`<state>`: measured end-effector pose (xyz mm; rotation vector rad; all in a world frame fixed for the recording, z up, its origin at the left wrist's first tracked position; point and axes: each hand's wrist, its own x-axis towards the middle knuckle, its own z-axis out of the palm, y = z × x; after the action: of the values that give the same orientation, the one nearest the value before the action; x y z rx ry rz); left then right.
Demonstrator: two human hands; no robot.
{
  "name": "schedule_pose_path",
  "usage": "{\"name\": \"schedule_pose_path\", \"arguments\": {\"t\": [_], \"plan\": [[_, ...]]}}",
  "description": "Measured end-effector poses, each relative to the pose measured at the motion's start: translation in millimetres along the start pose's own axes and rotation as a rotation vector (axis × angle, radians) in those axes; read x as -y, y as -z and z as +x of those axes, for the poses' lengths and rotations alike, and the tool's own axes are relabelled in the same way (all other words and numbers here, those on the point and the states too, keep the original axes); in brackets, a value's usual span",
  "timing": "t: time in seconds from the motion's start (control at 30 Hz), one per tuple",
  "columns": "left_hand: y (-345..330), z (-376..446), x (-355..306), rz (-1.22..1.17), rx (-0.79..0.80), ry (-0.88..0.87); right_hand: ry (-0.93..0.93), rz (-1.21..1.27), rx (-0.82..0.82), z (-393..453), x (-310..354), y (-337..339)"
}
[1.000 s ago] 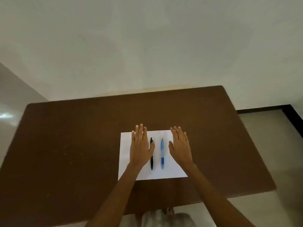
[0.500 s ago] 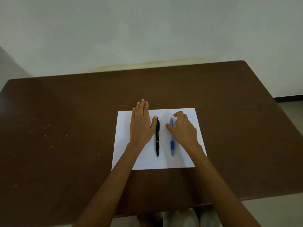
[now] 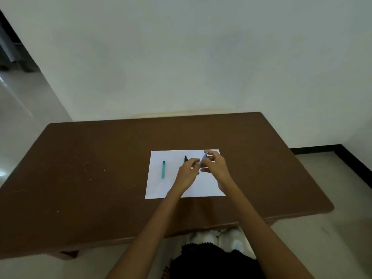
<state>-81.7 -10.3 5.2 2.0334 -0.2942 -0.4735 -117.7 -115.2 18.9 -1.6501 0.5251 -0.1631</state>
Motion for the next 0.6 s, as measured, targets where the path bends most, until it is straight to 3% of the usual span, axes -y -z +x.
{"name": "schedule_pose_path", "arguments": {"t": [0.27, 0.47, 0.6], "plan": [[-13.8, -31.2, -15.3, -0.075, -0.012, -0.061, -0.074, 0.182, -0.030, -29.5, 7.7, 19.0], [-20.7, -14.2, -0.2, -0.282, -0.014, 0.154, -0.084, 0.203, -0.062, 6.2, 0.7, 24.5], [-21.6, -3.7, 13.8, -0.471, -0.066, 0.170, -0.015, -0.022, -0.100, 39.0, -16.4, 28.1]]}}
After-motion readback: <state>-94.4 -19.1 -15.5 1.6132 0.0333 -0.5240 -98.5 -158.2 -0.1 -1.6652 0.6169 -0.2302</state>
